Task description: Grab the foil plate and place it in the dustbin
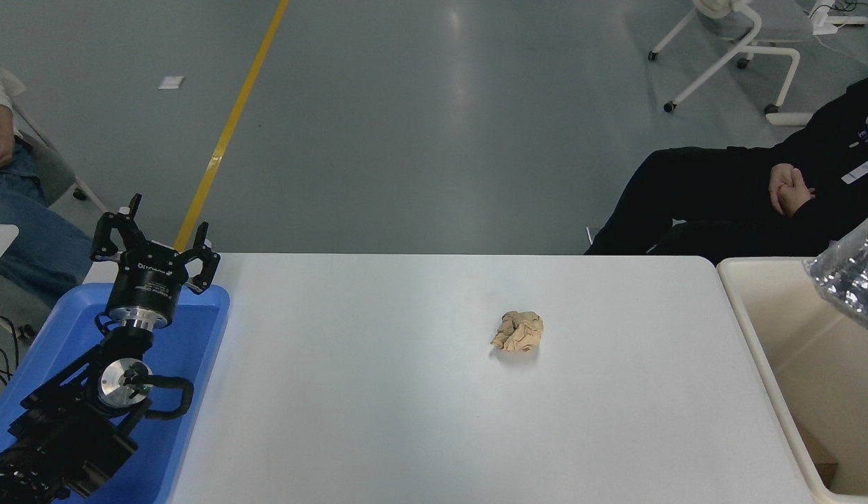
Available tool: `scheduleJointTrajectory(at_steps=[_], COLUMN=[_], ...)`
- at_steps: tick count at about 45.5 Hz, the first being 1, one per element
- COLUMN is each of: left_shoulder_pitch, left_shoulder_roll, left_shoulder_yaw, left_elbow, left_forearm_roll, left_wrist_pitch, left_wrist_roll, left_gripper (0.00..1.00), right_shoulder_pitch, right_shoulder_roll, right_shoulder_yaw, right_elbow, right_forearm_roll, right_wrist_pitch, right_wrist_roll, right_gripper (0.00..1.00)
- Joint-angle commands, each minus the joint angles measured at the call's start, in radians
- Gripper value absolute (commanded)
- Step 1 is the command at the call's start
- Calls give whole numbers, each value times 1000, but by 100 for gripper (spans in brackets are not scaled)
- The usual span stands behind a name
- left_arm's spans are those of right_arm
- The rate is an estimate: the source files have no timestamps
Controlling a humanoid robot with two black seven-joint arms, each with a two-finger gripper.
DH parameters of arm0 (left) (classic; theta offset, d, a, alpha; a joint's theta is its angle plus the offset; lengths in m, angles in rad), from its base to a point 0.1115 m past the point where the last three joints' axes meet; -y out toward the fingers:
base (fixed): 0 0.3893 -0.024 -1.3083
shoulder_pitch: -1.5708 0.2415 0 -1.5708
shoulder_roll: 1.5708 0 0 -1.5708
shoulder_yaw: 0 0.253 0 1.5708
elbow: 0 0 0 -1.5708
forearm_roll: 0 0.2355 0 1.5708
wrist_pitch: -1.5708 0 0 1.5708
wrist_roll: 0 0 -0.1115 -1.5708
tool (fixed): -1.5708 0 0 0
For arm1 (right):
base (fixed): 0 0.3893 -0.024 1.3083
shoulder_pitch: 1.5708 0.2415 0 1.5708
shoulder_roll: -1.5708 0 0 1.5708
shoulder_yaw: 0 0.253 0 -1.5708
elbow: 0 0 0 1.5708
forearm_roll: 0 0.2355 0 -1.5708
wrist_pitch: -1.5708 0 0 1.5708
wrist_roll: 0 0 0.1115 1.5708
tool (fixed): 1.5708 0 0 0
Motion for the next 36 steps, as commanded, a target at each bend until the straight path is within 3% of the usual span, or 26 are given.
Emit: scheduleJointTrajectory(at_steps=[1, 13, 29, 36], left_shoulder_pitch=[0, 0, 0, 0], left_shoulder_roll=[0, 0, 0, 0], left_shoulder_yaw=[0, 0, 0, 0], left_elbow=[-1, -1, 1, -1], left_forearm_roll=[0, 0, 0, 0], left_wrist_pitch=[-1, -1, 0, 0], left_wrist_roll=[0, 0, 0, 0], left_gripper=[99, 99, 99, 99], right_shoulder_pitch=[-248, -323, -351, -366], right_shoulder_roll=[95, 143, 199, 212], right_shoulder_yaw=[105, 240, 329, 341], right_elbow=[-88, -96, -114, -122], right_forearm_roll=[10, 4, 15, 15], right_wrist_pitch=[-268, -460, -689, -727], right_wrist_roll=[-2, -13, -131, -134], right_gripper=[0, 0, 0, 0])
